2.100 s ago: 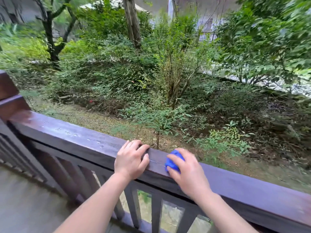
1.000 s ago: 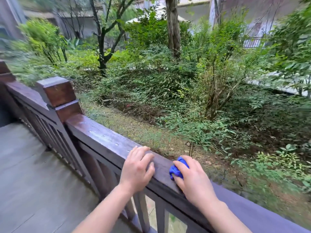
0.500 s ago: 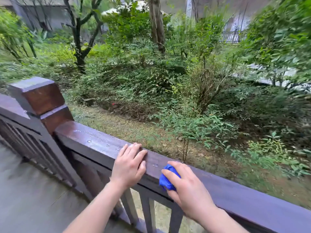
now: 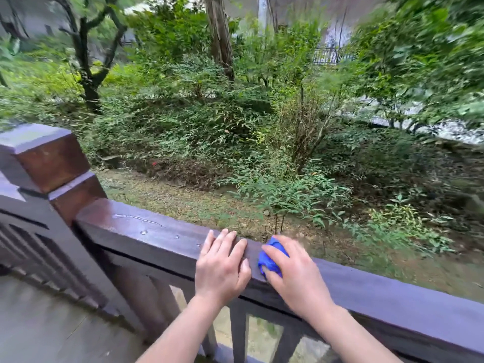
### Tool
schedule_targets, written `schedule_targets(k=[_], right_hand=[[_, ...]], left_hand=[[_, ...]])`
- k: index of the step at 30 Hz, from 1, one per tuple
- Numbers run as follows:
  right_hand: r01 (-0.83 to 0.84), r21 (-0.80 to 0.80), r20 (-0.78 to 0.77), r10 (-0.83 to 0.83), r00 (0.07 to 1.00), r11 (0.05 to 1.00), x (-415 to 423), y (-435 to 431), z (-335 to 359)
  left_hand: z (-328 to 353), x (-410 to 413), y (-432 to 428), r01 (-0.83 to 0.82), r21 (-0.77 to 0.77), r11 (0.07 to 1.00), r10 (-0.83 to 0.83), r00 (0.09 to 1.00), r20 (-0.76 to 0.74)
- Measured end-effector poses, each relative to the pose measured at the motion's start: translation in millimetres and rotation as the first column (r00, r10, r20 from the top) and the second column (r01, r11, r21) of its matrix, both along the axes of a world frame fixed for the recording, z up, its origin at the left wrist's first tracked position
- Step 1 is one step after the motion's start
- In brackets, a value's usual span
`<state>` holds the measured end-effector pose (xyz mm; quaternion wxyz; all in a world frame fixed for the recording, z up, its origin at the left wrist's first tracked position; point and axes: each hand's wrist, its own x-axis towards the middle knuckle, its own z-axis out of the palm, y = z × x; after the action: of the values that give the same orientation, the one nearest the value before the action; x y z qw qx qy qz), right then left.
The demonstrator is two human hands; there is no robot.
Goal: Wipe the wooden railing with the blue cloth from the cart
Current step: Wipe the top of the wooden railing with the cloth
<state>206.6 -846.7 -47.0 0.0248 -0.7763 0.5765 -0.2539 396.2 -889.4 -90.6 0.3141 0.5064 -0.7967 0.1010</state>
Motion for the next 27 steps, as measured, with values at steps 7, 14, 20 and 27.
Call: schedule_targets(k=[7,14,20,27], right_hand=[[0.077,0.028,0.019,-0.078,0.997,0.997,12.3,-20.9,6.4],[-0.086,0.036,-0.063,0.088,0.994,0.996,34.6,-21.1,1.1],[-0.126,0.009,-0.029,0.126,0.992,0.992,66.1,-19.5,-5.6],[-0.024,-0.004,-0.010,0.024,1.000,1.000,87.6,-45.1,2.7]], left_hand=[[10.1,4.0,4.9,0.034,0.086,0.996,-0.032,0.999,-0.022],[27.9,84.1,-25.1,-0.048,0.042,0.998,0.052,0.995,-0.088],[23.3,125.1,-50.0,-0.124,0.133,0.983,0.119,0.992,0.045],[17.2,126.0,-52.8,-0.121,0.099,0.988,0.123,0.992,-0.011]])
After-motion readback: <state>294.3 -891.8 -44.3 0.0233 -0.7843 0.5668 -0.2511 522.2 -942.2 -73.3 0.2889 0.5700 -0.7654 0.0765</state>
